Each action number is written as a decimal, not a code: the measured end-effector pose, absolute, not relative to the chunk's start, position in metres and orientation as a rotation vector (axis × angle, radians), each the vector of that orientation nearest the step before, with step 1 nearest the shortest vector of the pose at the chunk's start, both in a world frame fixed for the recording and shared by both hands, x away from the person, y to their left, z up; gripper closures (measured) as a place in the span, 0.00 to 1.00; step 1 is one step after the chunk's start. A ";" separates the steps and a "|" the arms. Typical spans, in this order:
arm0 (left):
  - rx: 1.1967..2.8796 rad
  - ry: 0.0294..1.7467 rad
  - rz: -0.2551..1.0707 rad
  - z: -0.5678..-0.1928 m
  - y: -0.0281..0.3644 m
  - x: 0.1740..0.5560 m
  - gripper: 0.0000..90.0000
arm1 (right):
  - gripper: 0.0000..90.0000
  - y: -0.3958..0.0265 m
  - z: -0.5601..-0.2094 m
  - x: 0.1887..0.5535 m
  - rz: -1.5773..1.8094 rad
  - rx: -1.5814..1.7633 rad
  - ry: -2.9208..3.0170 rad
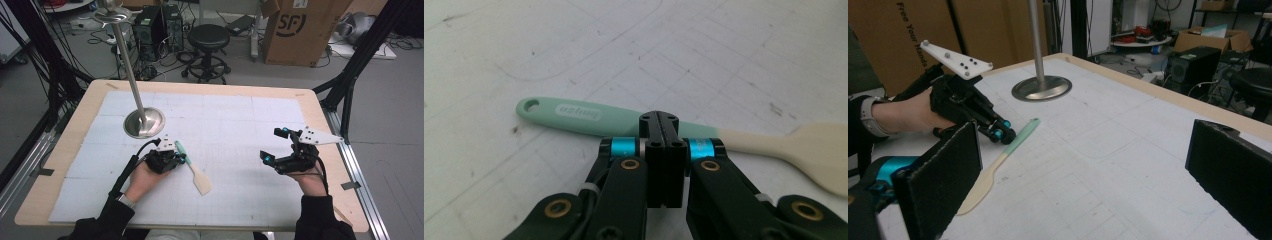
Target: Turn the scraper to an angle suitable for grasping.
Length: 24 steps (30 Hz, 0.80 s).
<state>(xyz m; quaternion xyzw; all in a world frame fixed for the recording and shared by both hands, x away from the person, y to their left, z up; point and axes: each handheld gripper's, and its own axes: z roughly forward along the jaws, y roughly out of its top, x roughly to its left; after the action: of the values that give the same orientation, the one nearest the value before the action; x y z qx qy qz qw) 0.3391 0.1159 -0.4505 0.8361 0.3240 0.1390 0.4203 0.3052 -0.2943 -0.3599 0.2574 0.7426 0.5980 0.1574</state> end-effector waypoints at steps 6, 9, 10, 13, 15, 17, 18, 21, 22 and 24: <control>2.120 0.771 0.382 -0.450 0.102 0.350 1.00 | 0.01 -0.292 -0.363 0.306 1.705 0.748 2.143; 2.114 0.779 0.377 -0.449 0.102 0.350 1.00 | 0.01 -0.292 -0.362 0.306 1.712 0.734 2.136; 2.114 0.779 0.377 -0.449 0.102 0.350 1.00 | 0.01 -0.293 -0.362 0.306 1.713 0.739 2.135; 2.101 0.761 0.365 -0.447 0.102 0.348 1.00 | 0.01 -0.295 -0.363 0.307 1.712 0.748 2.133; 2.082 0.748 0.363 -0.445 0.100 0.346 1.00 | 0.01 -0.295 -0.363 0.307 1.713 0.752 2.131; 2.067 0.728 0.349 -0.443 0.098 0.343 1.00 | 0.01 -0.295 -0.365 0.308 1.709 0.755 2.135; 2.065 0.718 0.340 -0.441 0.096 0.341 1.00 | 0.01 -0.295 -0.365 0.307 1.709 0.755 2.140; 2.080 0.667 0.316 -0.440 0.084 0.335 1.00 | 0.01 -0.295 -0.365 0.307 1.710 0.755 2.137; 2.080 0.667 0.316 -0.440 0.084 0.335 1.00 | 0.01 -0.295 -0.365 0.307 1.710 0.756 2.137; 2.092 0.648 0.305 -0.441 0.078 0.333 1.00 | 0.01 -0.295 -0.365 0.307 1.710 0.750 2.138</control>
<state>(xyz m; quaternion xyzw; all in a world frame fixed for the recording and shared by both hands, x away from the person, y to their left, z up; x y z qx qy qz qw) 0.3328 0.0782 -0.4411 0.8455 0.2618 0.1231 0.4488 0.3068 -0.2946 -0.3647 0.2613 0.7445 0.5955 0.1511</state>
